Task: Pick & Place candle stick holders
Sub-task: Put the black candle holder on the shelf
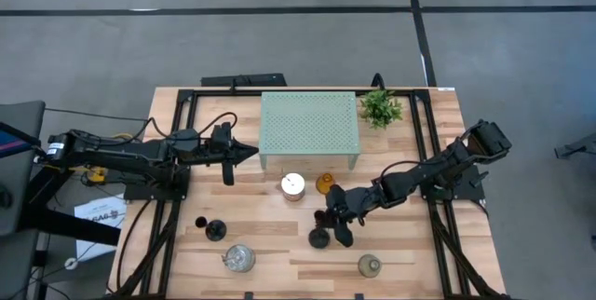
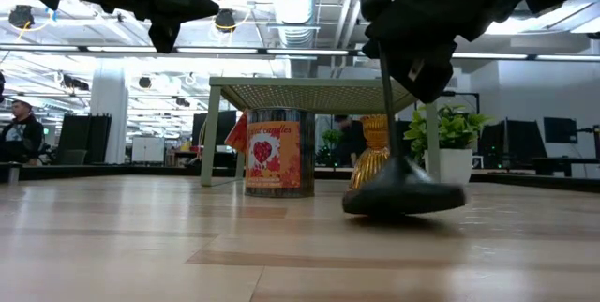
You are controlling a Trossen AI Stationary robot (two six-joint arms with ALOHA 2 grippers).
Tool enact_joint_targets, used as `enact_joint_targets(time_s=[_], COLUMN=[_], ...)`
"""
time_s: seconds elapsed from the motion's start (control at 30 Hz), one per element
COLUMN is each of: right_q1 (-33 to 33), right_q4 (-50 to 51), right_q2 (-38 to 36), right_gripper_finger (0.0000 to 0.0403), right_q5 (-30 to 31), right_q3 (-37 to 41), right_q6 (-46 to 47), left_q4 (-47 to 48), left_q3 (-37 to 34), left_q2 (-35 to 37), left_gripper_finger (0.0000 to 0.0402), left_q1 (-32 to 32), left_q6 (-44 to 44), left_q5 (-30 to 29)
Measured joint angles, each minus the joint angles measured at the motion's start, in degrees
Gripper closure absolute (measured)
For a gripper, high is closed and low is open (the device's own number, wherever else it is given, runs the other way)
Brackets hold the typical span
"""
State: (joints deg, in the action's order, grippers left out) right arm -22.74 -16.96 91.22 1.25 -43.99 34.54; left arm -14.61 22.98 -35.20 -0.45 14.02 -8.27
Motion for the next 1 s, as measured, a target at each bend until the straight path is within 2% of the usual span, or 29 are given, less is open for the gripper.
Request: enact_joint_targets(time_s=[0.13, 0.37, 0.47, 0.7, 1.0], right_q1=[0.0, 0.0, 0.3, 1.5, 3.6], right_q4=[0.2, 0.5, 0.0, -3.8, -2.1], right_q2=[0.0, 0.0, 0.0, -0.1, -3.2], right_gripper_finger=[0.0384, 0.0380, 0.0391, 0.0396, 0.0400], right_q5=[-0.2, 0.1, 0.1, 0.3, 0.9], right_q3=[0.0, 0.0, 0.0, 0.0, -1.7], right_q6=[0.0, -0.3, -1.3, -2.1, -9.5], left_q4=[0.0, 0.0, 0.0, 0.0, 0.0], left_q3=[0.0, 0.0, 0.0, 0.0, 0.0], left_q2=[0.0, 0.0, 0.0, 0.0, 0.0], left_gripper_finger=[0.0390, 0.0390, 0.0390, 0.0390, 0.0390], left_q1=[0.0, 0.0, 0.0, 0.0, 0.0], left_q6=[0.0, 0.0, 0.0, 0.0, 0.0], left_q5=[0.0, 0.0, 0.0, 0.0, 0.0])
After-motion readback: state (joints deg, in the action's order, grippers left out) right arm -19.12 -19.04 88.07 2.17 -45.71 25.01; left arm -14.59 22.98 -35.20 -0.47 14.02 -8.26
